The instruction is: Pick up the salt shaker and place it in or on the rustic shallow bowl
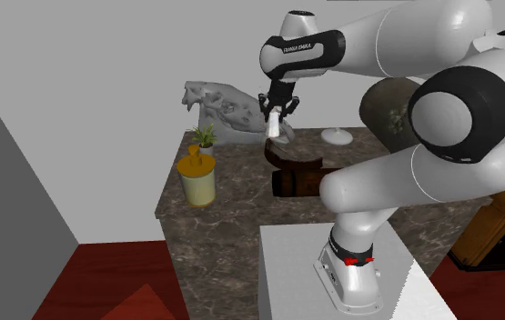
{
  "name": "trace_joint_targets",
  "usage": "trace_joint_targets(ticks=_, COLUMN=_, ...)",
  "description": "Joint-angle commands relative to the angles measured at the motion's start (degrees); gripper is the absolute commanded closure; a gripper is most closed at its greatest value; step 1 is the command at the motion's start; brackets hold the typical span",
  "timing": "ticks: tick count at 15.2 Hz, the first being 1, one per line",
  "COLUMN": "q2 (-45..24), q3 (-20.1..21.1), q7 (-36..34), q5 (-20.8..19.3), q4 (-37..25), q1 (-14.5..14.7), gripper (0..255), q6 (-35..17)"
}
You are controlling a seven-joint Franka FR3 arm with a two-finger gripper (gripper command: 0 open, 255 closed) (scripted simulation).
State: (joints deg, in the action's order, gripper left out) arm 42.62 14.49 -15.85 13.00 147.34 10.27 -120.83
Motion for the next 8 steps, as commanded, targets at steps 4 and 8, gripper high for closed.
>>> trace_joint_targets(ticks=4, q2=-0.97, q3=-6.79, q7=7.52, q5=-2.79, q4=-0.5, q1=-2.95, gripper=255, q6=0.47)
trace_joint_targets(ticks=8, q2=-1.56, q3=-7.48, q7=8.67, q5=-2.88, q4=1.4, q1=-3.2, gripper=255, q6=-1.9)
